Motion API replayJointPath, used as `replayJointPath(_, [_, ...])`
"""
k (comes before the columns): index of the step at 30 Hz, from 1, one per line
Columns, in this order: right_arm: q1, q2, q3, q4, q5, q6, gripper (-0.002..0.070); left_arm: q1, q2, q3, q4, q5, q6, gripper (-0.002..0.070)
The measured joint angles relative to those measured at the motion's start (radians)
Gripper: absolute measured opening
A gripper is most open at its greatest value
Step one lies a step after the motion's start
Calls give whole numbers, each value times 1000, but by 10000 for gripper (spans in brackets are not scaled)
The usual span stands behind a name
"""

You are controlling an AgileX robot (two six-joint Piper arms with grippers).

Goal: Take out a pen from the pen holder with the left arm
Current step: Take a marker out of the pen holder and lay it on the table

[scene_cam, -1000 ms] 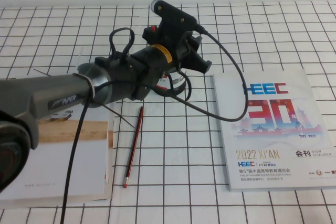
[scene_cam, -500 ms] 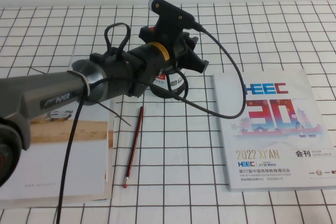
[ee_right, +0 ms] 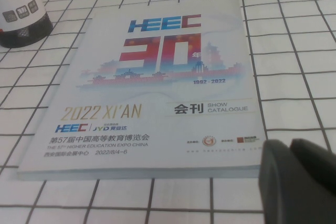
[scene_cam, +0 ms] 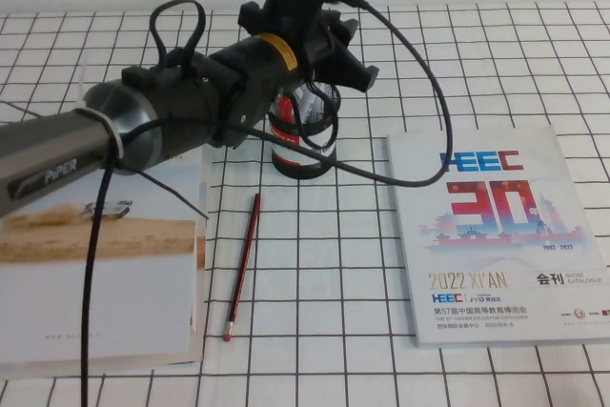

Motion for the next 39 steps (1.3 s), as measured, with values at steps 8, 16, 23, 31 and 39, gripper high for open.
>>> replayJointPath(8, [0,0,0,0,0,0,-15,0,-35,0,-2,33,0,109])
replayJointPath(16, [0,0,0,0,0,0,-15,-6,-185,6,-4,137,-2,109])
replayJointPath(23, [0,0,0,0,0,0,-15,-32,-311,6,-6,283,-2,109])
replayJointPath(31, [0,0,0,0,0,0,-15,-72,-404,6,-49,577,-3,109])
replayJointPath(39, [0,0,0,0,0,0,-15,-75,-377,6,-150,948,-72,109])
